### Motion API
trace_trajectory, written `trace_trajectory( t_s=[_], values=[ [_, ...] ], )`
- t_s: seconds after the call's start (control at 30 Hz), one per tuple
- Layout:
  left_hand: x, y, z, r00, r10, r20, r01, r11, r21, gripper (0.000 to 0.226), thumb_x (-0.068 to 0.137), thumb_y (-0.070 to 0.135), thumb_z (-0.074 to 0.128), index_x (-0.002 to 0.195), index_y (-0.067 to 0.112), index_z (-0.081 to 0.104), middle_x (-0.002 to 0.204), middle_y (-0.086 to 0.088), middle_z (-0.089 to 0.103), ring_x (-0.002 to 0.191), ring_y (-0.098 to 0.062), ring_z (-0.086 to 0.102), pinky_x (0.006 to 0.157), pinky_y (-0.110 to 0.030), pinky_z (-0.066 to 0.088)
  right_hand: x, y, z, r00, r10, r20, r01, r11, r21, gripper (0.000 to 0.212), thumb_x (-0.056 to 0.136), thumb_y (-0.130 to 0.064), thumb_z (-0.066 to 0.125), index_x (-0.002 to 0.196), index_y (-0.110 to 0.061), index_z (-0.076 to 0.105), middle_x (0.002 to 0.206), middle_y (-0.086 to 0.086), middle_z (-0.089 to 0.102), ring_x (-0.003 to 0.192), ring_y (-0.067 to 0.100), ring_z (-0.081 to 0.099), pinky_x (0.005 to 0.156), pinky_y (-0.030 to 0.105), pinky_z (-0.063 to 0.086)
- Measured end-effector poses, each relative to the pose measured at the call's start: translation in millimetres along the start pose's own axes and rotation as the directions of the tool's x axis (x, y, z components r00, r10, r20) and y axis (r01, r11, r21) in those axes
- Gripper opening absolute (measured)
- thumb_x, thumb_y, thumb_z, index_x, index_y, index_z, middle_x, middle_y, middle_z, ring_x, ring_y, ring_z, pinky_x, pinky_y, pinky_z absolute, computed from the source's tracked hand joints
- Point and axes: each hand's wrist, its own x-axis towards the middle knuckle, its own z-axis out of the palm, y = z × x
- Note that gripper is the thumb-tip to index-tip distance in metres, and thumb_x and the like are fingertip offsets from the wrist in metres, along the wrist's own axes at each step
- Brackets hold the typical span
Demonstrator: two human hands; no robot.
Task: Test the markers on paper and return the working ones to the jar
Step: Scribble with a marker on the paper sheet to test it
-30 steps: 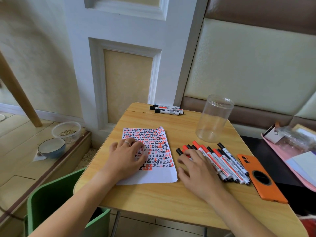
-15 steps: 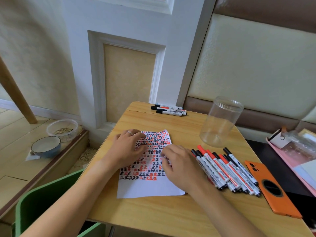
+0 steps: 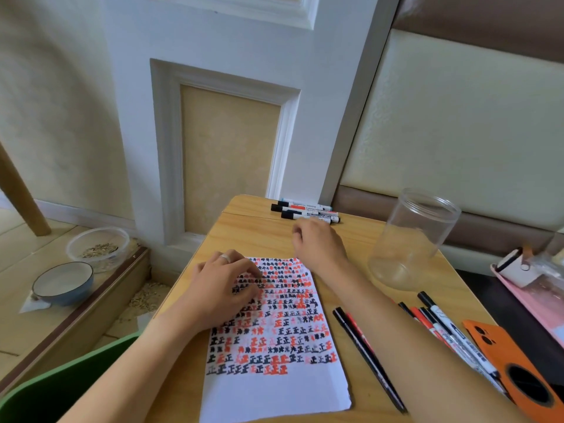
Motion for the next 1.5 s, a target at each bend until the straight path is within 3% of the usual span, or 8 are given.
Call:
trace_trajectory(
  t_s=[0.27, 0.53, 0.67, 0.87, 1.0, 1.13, 1.3, 1.5],
  values=[
    [5.6, -0.9, 1.9, 0.999, -0.025, -0.029, 0.024, 0.998, -0.052, 0.016, 0.095, 0.052, 0.059, 0.11, 0.047, 0.062, 0.122, 0.022, 0.046, 0.116, -0.004, 0.037, 0.096, -0.034, 0.024, 82.7, 28.2, 28.9, 0.995, 0.089, 0.044, -0.085, 0.992, -0.091, 0.035, 0.099, -0.005, 0.049, 0.128, -0.014, 0.065, 0.121, 0.007, 0.064, 0.111, 0.029, 0.06, 0.086, 0.038, 0.05],
    [4.9, 0.0, 0.8, 0.999, -0.023, -0.031, 0.022, 0.998, -0.058, 0.019, 0.096, 0.052, 0.057, 0.114, 0.046, 0.062, 0.124, 0.02, 0.045, 0.119, -0.005, 0.035, 0.096, -0.032, 0.02, 93.2, 40.8, 55.0, 0.995, 0.096, 0.006, -0.093, 0.979, -0.184, 0.025, 0.097, -0.007, 0.06, 0.119, -0.015, 0.066, 0.115, 0.006, 0.06, 0.111, 0.026, 0.055, 0.09, 0.046, 0.054],
    [4.1, 1.4, -0.3, 0.999, -0.02, -0.03, 0.019, 0.999, -0.045, 0.02, 0.097, 0.049, 0.058, 0.116, 0.045, 0.062, 0.126, 0.018, 0.046, 0.121, -0.006, 0.035, 0.099, -0.033, 0.02, 83.5, 40.6, 48.8, 1.0, 0.025, -0.019, -0.029, 0.966, -0.257, 0.016, 0.1, -0.016, 0.061, 0.114, -0.016, 0.068, 0.112, 0.005, 0.061, 0.109, 0.025, 0.054, 0.095, 0.042, 0.048],
    [-3.1, 6.4, -4.7, 0.999, -0.027, -0.025, 0.027, 1.0, 0.0, 0.022, 0.097, 0.046, 0.058, 0.119, 0.043, 0.061, 0.129, 0.016, 0.048, 0.123, -0.008, 0.036, 0.104, -0.036, 0.019, 36.0, 18.5, 18.1, 0.97, -0.221, -0.102, 0.186, 0.944, -0.271, 0.03, 0.1, -0.009, 0.053, 0.129, -0.013, 0.057, 0.117, 0.004, 0.067, 0.111, 0.025, 0.06, 0.106, 0.042, 0.039],
    [-9.0, 15.5, -8.8, 0.991, -0.012, -0.131, 0.012, 1.0, -0.004, 0.033, 0.098, 0.045, 0.058, 0.127, 0.033, 0.051, 0.127, 0.014, 0.052, 0.123, -0.01, 0.04, 0.101, -0.034, 0.026, -23.8, 0.9, -15.0, 0.915, -0.387, -0.116, 0.363, 0.913, -0.184, 0.023, 0.098, -0.011, 0.059, 0.121, -0.013, 0.061, 0.099, 0.005, 0.063, 0.091, 0.023, 0.058, 0.079, 0.039, 0.054],
    [-23.2, 34.8, -15.1, 0.964, 0.117, -0.239, -0.152, 0.98, -0.129, 0.037, 0.102, 0.054, 0.039, 0.127, 0.028, 0.05, 0.109, 0.017, 0.056, 0.106, -0.009, 0.049, 0.091, -0.037, 0.041, -92.7, -20.4, -42.7, 0.885, -0.452, -0.113, 0.445, 0.892, -0.081, 0.017, 0.098, -0.019, 0.06, 0.115, -0.018, 0.064, 0.088, -0.003, 0.055, 0.074, 0.011, 0.048, 0.065, 0.024, 0.044],
    [-56.8, 60.1, -14.0, 0.961, 0.273, -0.044, -0.276, 0.929, -0.246, 0.043, 0.102, 0.058, 0.022, 0.086, 0.028, 0.047, 0.073, 0.007, 0.053, 0.069, -0.013, 0.047, 0.066, -0.043, 0.041, -165.9, -42.6, -61.7, 0.889, -0.437, -0.137, 0.439, 0.898, -0.017, 0.016, 0.095, -0.033, 0.055, 0.099, -0.019, 0.062, 0.087, -0.005, 0.057, 0.077, 0.017, 0.055, 0.065, 0.031, 0.045],
    [-78.3, 73.1, -18.9, 0.949, 0.303, 0.08, -0.287, 0.943, -0.166, 0.043, 0.103, 0.054, 0.024, 0.083, 0.025, 0.047, 0.069, 0.008, 0.051, 0.066, -0.016, 0.047, 0.063, -0.036, 0.035, -203.5, -42.2, -74.0, 0.922, -0.365, -0.13, 0.361, 0.931, -0.056, 0.018, 0.095, -0.041, 0.058, 0.092, -0.024, 0.063, 0.078, -0.009, 0.054, 0.066, 0.013, 0.054, 0.059, 0.02, 0.024]
  ],
)
